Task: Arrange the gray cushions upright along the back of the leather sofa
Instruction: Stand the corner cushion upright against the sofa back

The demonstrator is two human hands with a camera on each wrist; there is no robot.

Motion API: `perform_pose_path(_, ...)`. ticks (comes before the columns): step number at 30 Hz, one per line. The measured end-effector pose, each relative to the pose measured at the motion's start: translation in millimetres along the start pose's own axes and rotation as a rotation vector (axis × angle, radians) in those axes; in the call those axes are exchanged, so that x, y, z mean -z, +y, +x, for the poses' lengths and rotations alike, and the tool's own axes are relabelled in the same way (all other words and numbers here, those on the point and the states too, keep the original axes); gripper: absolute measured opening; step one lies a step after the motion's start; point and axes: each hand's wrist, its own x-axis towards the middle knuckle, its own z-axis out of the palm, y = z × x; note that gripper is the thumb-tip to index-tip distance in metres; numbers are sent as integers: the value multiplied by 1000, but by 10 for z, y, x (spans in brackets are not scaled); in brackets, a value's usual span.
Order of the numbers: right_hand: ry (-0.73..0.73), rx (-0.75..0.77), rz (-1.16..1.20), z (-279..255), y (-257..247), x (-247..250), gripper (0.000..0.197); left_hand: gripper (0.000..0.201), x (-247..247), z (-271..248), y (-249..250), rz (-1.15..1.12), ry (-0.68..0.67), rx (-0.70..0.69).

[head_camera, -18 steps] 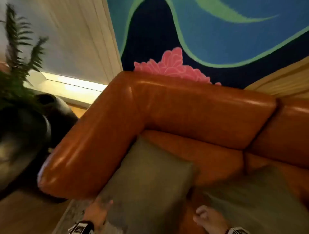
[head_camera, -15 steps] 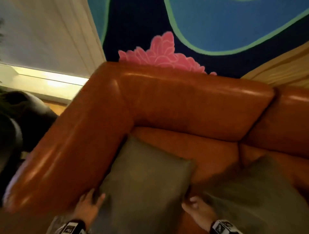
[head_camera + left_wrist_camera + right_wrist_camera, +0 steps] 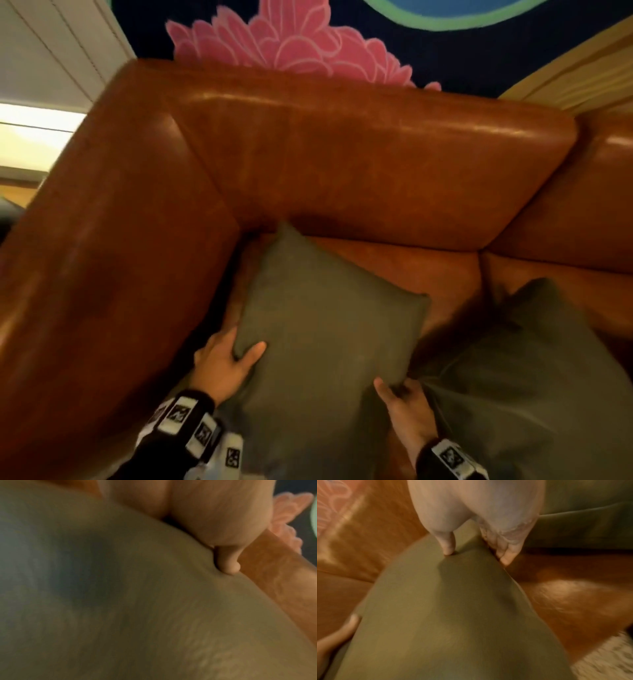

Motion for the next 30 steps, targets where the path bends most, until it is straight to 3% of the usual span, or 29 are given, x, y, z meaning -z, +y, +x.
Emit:
perform_pose_path(2,-17,-49,-159,-158,-18,120,68,92,-37,118,184,145,-30,-45)
perform_pose_path(3,-28,-40,-275,-207,-79,197,62,92,-55,143,233,189,33,-29)
perform_pose_path(5,12,105,-570,-324,-368,418,51,93,-97,77,166,100,268,147)
perform_pose_path(7,157,306,-716,-293,-821,611,69,98,-181,-107,-7,-184,390,451)
perform_pose_path(8,206,396,-701,-262,-1086,681,81,104,-262,-197,-102,-392,357,591)
perform_pose_path(10,163,491,-607,-114,-1484,735,75,122,-442,-271,-256,-817,282,711)
perform_pose_path(11,81,484,-569,-44,-1640,725,70,133,-509,-258,-297,-949,270,696)
perform_pose_path(13,-53,427,-595,35,-1794,660,83,144,-577,-161,-288,-1042,266,648)
perform_pose_path(15,-102,382,-560,95,-1754,588,98,133,-534,-27,-181,-1052,298,535)
perform_pose_path(18,-90,342,-247,132,-1587,560,111,119,-287,219,41,-982,342,372)
perform_pose_path(22,-2,318,251,-62,-1549,632,89,83,254,471,593,-1034,392,12)
perform_pose_path(25,1,343,428,-260,-1597,574,85,84,756,765,841,-925,437,-248)
perform_pose_path(27,22,369,412,-256,-1633,530,79,88,962,971,893,-798,434,-254)
perform_pose_path(30,6,330,345,-175,-1761,502,95,95,1020,1087,876,-748,282,-159)
